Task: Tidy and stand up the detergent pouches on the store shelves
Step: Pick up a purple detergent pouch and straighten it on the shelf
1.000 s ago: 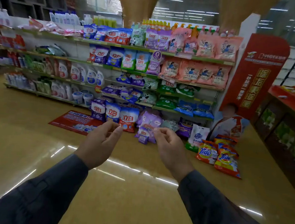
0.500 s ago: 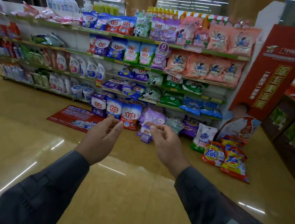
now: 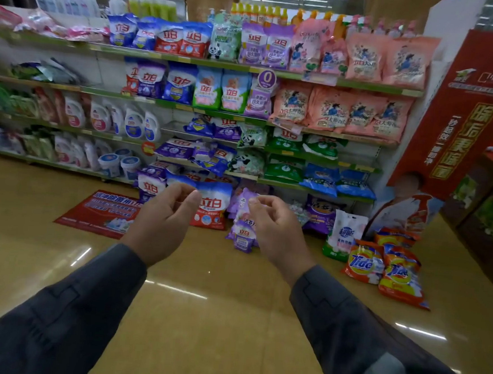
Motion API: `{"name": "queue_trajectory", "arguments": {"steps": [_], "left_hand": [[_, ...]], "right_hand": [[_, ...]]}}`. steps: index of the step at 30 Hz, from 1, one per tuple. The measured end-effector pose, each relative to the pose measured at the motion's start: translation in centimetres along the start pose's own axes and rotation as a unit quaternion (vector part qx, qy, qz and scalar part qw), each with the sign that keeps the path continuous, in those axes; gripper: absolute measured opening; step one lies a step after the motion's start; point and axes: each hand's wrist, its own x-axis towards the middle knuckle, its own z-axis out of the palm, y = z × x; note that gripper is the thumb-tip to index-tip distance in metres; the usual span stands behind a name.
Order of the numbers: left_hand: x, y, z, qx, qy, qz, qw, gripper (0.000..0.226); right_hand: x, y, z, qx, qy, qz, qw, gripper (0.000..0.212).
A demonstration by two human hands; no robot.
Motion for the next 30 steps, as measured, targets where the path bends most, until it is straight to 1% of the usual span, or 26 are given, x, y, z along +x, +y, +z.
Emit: {"name": "queue_trajectory", "arguments": {"steps": [5,8,12,15,18,23,26,30], "left_hand": [[5.0,-2.6,0.8,-0.007,-0.011,-0.009,1.000,0.023],[8.4,-4.2,1.9,-0.010,-0.013,-0.022,1.000,0.024],[13.5,-5.5,3.7,-0.016,-0.006,-0.031,0.999,0.020],[18.2,-6.1,4.7,-0.013,-0.004,-0.038,0.999,0.021],[23.3,-6.9,5.9,-0.018,0.004,-0.057,0.998,0.021],[30.9,-7.3,8.7,0.008,0.036,-0.048,0.998,0.022],[34.6,-7.9,9.8,-0.001,0.039,-0.052,0.998,0.023],[38.6,-9.3,11.4,0.003,0.032,-0.047,0.998,0.024]], "right_hand": [[4.6,1.1,0.7,-0.006,0.015,0.005,1.000,0.036],[8.3,2.4,1.0,-0.012,0.009,0.012,1.000,0.038],[14.2,3.9,1.3,0.004,-0.007,0.033,0.999,0.035],[19.2,4.5,1.3,-0.006,-0.014,0.024,1.000,0.036],[24.6,4.6,0.8,-0.005,-0.022,0.017,1.000,0.032],[32.6,5.4,-0.1,-0.014,-0.016,-0.004,1.000,0.038],[36.6,6.5,-0.4,-0.003,-0.021,-0.003,1.000,0.044],[41.0,8.3,-0.4,0.010,-0.022,0.008,1.000,0.041]]}}
